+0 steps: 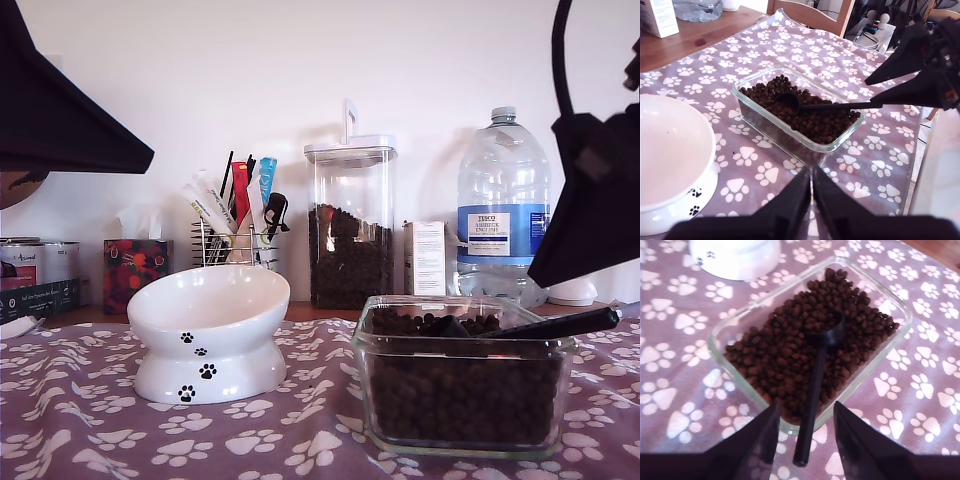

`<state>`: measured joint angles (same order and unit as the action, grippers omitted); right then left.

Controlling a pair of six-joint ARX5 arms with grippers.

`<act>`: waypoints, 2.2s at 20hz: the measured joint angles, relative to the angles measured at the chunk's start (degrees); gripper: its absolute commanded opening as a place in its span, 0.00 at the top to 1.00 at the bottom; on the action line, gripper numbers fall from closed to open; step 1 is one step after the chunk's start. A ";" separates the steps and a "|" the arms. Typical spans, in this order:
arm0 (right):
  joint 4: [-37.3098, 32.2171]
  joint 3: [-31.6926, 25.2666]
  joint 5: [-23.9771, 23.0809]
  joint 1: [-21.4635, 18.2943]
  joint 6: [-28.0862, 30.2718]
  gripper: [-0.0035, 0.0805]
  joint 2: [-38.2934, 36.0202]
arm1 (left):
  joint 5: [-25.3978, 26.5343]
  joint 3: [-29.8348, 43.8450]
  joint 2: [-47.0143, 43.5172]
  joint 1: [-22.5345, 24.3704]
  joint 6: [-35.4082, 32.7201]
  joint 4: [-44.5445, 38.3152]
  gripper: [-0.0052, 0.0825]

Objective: Measure one spoon of cat food and pour it into the food bowl

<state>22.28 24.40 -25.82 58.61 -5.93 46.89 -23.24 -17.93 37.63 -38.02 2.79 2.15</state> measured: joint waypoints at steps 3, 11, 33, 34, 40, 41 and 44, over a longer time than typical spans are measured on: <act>-1.92 0.00 -0.02 -3.10 0.70 0.60 1.44 | 0.00 0.00 0.00 0.00 0.00 0.00 0.96; -3.23 -0.28 7.56 -6.84 1.29 0.60 1.77 | -0.02 0.00 0.00 0.00 0.00 0.00 0.96; 2.82 -0.28 10.14 -6.84 0.63 0.69 2.67 | 1.22 0.00 0.00 0.00 0.00 0.00 0.96; 2.84 -0.28 10.32 -6.84 0.63 0.69 3.06 | 1.25 0.00 0.00 0.00 0.00 0.00 0.96; 2.40 -0.28 10.32 -6.84 0.63 0.73 4.04 | 1.25 0.00 0.00 0.00 0.00 0.02 0.96; 2.23 -0.28 10.32 -6.84 0.63 0.75 4.04 | 1.22 0.00 0.00 0.00 0.00 0.00 0.96; 2.19 -0.28 10.32 -6.84 0.63 0.83 4.07 | 1.22 0.00 0.00 0.00 0.00 0.00 0.96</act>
<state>24.47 24.12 -15.51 51.77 -5.30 50.96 -22.02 -17.93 37.63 -38.02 2.79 2.15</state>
